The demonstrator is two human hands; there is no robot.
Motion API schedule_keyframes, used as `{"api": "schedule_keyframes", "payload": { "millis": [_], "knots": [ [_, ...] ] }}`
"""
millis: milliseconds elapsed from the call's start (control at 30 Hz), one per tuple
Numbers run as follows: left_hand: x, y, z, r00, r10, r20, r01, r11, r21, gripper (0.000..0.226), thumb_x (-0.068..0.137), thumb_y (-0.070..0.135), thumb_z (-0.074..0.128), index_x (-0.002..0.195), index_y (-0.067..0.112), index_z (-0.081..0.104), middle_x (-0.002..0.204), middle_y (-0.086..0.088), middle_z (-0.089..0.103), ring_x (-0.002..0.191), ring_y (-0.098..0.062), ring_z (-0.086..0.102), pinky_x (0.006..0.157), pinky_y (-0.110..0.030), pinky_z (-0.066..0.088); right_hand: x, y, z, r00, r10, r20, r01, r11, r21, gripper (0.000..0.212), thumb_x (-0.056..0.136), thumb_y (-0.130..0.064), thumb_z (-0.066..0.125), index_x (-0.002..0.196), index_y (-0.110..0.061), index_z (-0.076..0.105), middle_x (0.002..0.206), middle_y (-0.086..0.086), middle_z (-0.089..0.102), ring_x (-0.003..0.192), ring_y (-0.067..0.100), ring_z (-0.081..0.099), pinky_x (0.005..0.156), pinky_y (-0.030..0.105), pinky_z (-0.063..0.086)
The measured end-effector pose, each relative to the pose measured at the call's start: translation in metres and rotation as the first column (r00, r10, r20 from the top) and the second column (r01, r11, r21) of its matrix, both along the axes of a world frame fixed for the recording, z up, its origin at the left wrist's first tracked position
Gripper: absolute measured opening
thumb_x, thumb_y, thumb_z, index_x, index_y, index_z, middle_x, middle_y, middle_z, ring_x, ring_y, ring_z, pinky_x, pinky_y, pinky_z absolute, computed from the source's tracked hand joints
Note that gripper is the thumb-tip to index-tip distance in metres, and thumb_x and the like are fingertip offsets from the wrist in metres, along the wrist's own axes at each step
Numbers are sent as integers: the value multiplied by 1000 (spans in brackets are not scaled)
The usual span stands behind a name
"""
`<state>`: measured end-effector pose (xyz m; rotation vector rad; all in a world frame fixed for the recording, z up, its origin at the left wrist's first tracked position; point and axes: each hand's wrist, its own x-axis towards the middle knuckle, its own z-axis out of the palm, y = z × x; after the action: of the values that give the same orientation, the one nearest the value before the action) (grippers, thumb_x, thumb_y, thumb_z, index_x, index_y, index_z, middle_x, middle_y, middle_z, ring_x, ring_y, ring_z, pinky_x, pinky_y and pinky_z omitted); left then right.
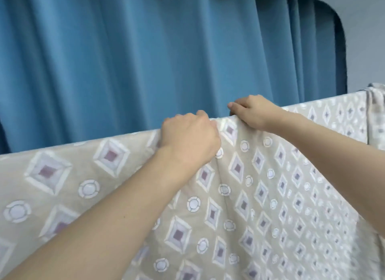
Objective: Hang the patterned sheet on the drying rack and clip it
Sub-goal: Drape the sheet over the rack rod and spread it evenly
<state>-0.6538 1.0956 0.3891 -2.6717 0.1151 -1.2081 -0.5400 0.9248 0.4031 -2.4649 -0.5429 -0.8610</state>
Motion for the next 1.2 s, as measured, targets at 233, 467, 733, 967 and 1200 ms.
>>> {"api": "schedule_keyframes", "payload": {
  "millis": [233, 467, 733, 967, 1200],
  "knots": [
    [51, -81, -14, 996, -27, 81, 17, 993, 117, 31, 98, 33, 39, 120, 13, 44, 116, -10, 56, 104, -32, 52, 76, -39, 29, 31, -109, -27, 985, -36, 166, 28, 998, 52, 39, 103, -35, 35, 94, -6, 60, 90, 8, 65, 89, 29, 57, 85, 45, 45],
    [108, -136, -7, 989, -83, 122, 80, 996, 34, 22, 97, 30, 40, 111, 13, 40, 100, -5, 58, 84, -28, 53, 66, -34, 27, 80, -189, -44, 962, 46, 270, -58, 998, 39, 17, 99, -21, 50, 108, -9, 57, 97, 2, 59, 97, 22, 49, 85, 35, 39],
    [123, -145, -5, 982, -60, 179, 60, 998, 2, 18, 86, 3, 41, 88, 14, 27, 61, 4, 35, 48, -19, 31, 46, -30, 16, 111, -179, -19, 944, 227, 238, -259, 959, 115, 13, 100, -15, 47, 89, -15, 53, 79, -13, 53, 77, 7, 48, 68, 14, 35],
    [150, -144, 73, 975, 54, 217, -22, 989, -145, 11, 94, 10, 46, 93, 10, 35, 66, -3, 38, 68, -30, 43, 59, -35, 30, 143, -157, 54, 943, 179, 281, -255, 930, 265, 17, 98, -24, 51, 96, -10, 60, 88, -4, 59, 83, 15, 52, 74, 28, 40],
    [184, -140, 70, 884, 282, -373, -362, 918, -163, 5, 84, 12, 54, 80, 15, 54, 79, 0, 54, 75, -23, 52, 69, -30, 40, 167, -155, 41, 960, 159, -228, -178, 982, -66, 17, 88, -29, 67, 84, -12, 68, 82, -4, 69, 81, 18, 63, 74, 29, 50]
  ]
}}
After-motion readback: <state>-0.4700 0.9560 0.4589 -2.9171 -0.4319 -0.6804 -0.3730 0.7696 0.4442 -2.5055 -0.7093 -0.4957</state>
